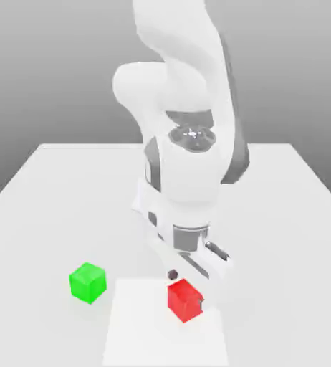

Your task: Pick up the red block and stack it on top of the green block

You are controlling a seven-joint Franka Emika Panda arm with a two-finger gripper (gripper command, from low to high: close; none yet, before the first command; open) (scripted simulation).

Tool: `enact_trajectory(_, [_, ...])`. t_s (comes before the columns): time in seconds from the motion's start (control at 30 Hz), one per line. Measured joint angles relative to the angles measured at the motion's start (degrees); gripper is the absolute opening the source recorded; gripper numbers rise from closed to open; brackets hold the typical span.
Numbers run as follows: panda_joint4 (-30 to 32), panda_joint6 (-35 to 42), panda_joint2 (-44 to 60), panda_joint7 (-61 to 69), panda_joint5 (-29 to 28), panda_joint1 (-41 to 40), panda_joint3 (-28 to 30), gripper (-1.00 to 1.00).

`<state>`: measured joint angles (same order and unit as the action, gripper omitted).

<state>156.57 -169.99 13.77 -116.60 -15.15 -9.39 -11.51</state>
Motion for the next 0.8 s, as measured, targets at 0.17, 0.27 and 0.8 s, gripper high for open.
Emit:
enact_trajectory(0.17, [-0.1,-0.8,1.0,-0.6,-0.8,1.0,1.2,-1.00])
enact_trajectory(0.27, [-0.1,-1.0,1.0,-0.7,-1.0,1.0,1.3,-1.00])
enact_trajectory(0.8, [4.3,12.9,-17.2,5.9,14.2,-9.0,0.6,-1.00])
